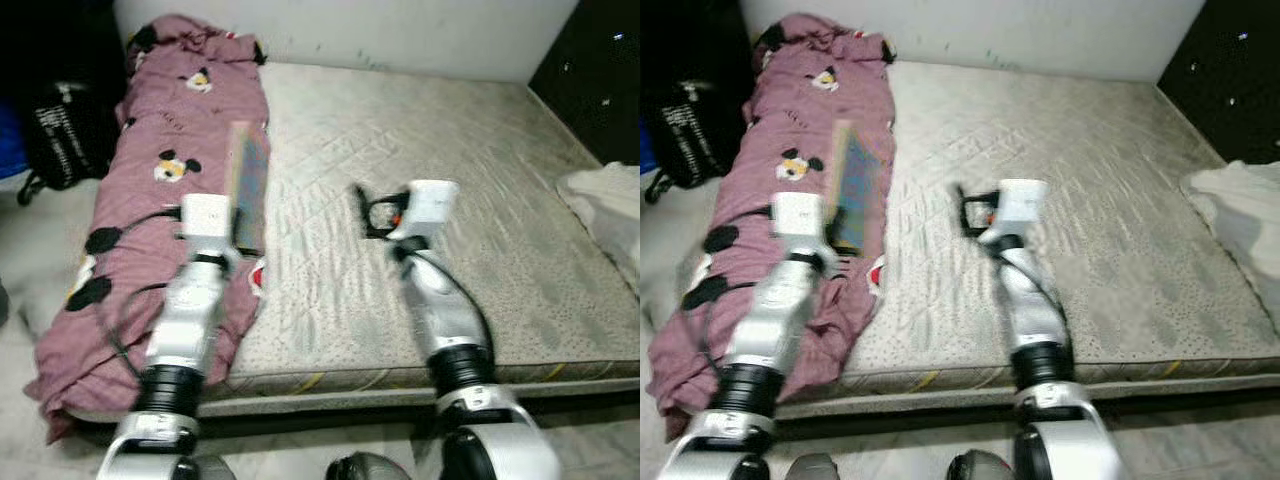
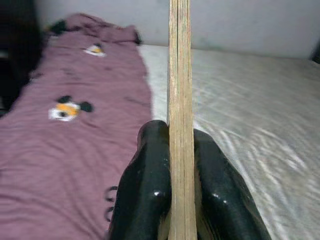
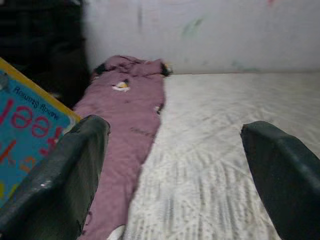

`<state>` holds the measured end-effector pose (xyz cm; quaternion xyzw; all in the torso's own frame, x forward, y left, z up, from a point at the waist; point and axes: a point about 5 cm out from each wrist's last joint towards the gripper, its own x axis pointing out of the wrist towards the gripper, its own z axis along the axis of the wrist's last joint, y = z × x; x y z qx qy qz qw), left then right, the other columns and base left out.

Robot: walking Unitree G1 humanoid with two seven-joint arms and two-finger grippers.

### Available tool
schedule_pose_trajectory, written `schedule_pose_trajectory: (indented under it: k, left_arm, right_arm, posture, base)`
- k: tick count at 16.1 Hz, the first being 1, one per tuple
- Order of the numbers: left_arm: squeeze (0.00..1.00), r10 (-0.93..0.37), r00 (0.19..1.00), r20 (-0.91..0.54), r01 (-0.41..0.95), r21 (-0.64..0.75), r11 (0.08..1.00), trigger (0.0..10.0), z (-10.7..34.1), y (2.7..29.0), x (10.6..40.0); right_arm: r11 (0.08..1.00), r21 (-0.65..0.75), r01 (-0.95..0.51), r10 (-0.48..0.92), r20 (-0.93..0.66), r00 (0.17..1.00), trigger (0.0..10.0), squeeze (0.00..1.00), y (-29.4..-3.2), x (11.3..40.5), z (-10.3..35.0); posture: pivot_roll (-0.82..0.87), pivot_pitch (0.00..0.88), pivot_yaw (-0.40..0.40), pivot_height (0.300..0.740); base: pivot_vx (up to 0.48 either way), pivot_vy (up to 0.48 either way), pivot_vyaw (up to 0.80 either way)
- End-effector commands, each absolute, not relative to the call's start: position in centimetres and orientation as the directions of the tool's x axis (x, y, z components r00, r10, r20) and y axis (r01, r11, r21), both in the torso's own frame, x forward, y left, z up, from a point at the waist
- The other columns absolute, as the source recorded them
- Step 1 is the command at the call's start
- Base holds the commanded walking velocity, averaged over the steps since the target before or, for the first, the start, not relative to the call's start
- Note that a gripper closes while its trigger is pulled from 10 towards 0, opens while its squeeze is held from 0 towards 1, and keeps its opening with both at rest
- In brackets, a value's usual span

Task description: Clean up the room

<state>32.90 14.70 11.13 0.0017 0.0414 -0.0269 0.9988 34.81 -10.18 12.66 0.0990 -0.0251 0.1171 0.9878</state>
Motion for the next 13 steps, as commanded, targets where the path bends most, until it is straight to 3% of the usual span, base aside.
schedule_pose_trajectory:
  k: [1, 10, 13]
  left_arm:
    - [0.00, -0.100, 0.994, -0.038, 0.100, -0.014, 0.995, 10.0, 12.01, 13.09, 33.12]
    - [0.00, -0.103, 0.994, -0.036, 0.102, -0.019, 0.995, 10.0, 12.04, 13.05, 33.19]
    - [0.00, -0.083, 0.996, -0.025, 0.081, -0.062, 0.995, 10.0, 12.25, 13.27, 33.42]
  right_arm:
    - [0.964, 0.172, -0.202, 0.192, 0.071, 0.979, 10.0, 0.00, -11.64, 35.03, 12.73]
    - [0.965, 0.166, -0.205, 0.195, 0.075, 0.978, 10.0, 0.00, -11.61, 35.08, 12.79]
    - [0.965, 0.156, -0.211, 0.201, 0.078, 0.976, 10.0, 0.00, -11.54, 35.25, 12.96]
  posture:
    - [0.02, 0.000, -0.066, 0.740]
    - [0.02, 0.000, -0.066, 0.740]
    - [0.02, 0.000, -0.071, 0.740]
  base:
    - [0.000, -0.465, 0.00]
    - [0.000, -0.468, 0.00]
    - [0.000, 0.000, 0.00]
